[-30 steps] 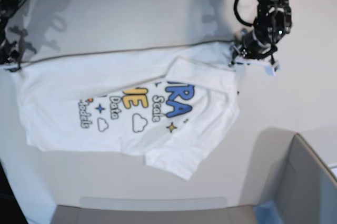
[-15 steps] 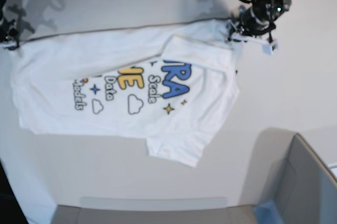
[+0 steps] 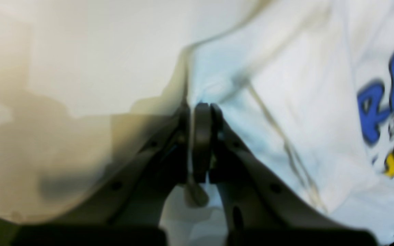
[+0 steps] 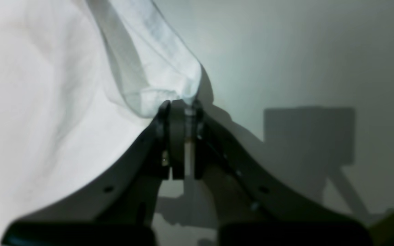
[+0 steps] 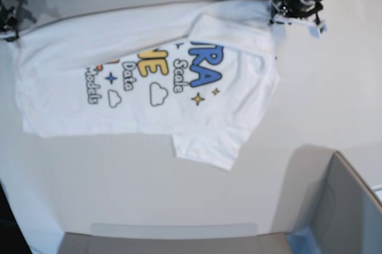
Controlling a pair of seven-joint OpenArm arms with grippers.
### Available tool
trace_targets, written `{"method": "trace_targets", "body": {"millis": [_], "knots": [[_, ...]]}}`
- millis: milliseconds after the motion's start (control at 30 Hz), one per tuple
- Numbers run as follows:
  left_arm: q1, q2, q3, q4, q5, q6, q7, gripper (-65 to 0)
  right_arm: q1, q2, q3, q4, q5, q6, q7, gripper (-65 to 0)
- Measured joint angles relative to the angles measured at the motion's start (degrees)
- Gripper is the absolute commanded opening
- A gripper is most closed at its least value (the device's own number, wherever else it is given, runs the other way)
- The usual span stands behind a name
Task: Layout the t-shirt on the table in an organized manner, then fold the t-shirt properly
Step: 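Drag the folded shirt along the table with both grippers, then release the shirt and raise both grippers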
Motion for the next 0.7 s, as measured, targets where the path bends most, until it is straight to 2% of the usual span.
{"method": "trace_targets", "body": {"millis": [433,500,600,700], "knots": [[0.35,0.17,-0.63,0.02,-0.09,-0.11,0.09,-65.0,-0.39,-1.09,0.02,0.44,0.00,-0.07,0.63,-65.0],[0.35,0.28,-0.63,0.83,0.13,0.35,0.33,-65.0,-0.39,-0.92,0.02,1.01,0.00,-0.09,-0.79,-59.8],[0.50,0.33,-0.72,1.25,0.39,0.46,0.28,-58.6,-0.83,-1.88,-0.17,4.76,-1.03,-0.35,-3.08,-49.5],[0.50,0.28,-0.83,1.25,1.05,0.48,0.22,-54.4,-1.68,-2.82,-0.33,7.72,-0.74,-0.28,-3.08,-42.7]]}}
